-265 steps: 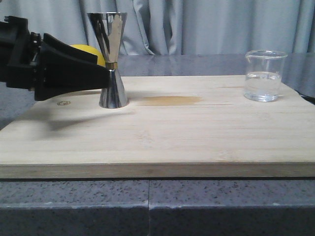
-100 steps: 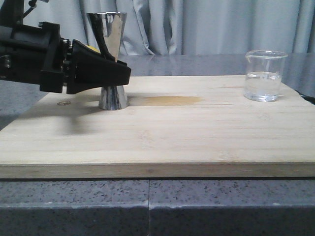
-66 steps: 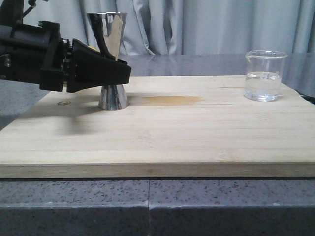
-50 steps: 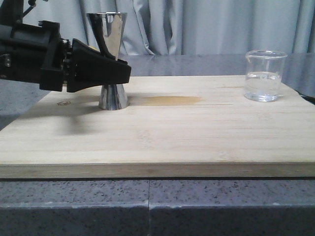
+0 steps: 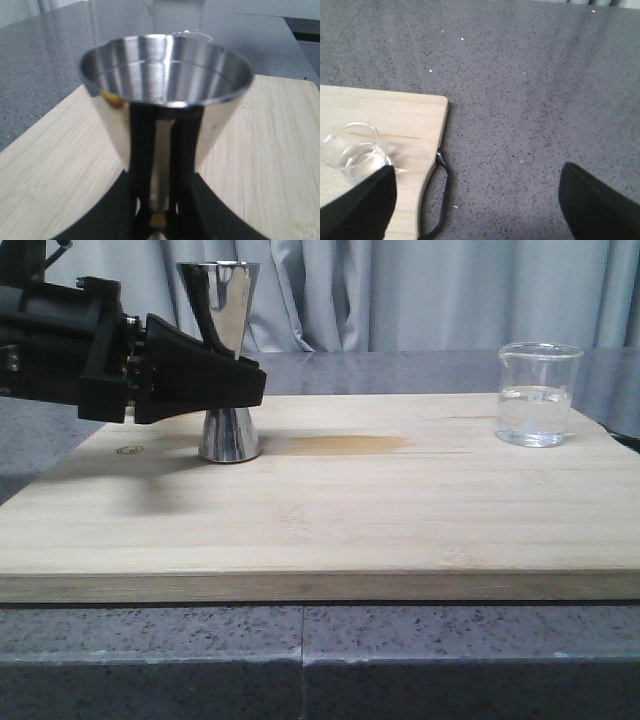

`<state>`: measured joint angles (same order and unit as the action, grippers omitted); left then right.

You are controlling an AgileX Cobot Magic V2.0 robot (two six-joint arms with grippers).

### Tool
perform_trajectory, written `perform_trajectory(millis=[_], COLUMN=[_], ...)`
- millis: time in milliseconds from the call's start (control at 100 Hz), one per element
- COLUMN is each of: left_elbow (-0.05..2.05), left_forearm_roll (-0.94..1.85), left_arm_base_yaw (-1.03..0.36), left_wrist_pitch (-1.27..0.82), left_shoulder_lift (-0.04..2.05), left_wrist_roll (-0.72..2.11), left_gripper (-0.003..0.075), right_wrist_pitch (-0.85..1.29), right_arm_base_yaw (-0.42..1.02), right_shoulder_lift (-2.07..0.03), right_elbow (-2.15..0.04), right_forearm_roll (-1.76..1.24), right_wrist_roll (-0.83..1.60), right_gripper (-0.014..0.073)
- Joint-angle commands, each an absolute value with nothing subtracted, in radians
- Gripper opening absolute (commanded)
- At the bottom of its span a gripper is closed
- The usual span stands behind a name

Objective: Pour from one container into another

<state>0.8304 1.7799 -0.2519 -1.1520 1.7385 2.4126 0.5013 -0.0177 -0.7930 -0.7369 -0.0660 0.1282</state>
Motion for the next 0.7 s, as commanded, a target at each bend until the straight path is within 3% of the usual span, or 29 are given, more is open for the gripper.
perform_trajectory(millis=[0, 240, 690], left_elbow=[0.856, 0.856, 0.858], left_forearm_roll=[1.852, 1.852, 1.852], left_arm_base_yaw=[-0.260, -0.260, -0.260], left_wrist_pitch=[-1.268, -1.268, -1.268], left_shoulder_lift=[1.673, 1.645, 1.633], left_wrist_roll=[2.412, 2.410, 2.357], left_gripper=[-0.0019, -0.0019, -0.0019], right_wrist_pitch=[0.404, 0.338, 0.016], right_arm_base_yaw=[-0.017, 0.008, 0.255], right_shoulder_lift=[-0.795, -0.793, -0.793], right_elbow=[-0.741, -0.660, -0.469], right_forearm_roll=[-0.072, -0.087, -0.085], right_wrist_roll=[0.136, 0.138, 0.138], right_gripper=[0.0605, 0.0605, 0.0605])
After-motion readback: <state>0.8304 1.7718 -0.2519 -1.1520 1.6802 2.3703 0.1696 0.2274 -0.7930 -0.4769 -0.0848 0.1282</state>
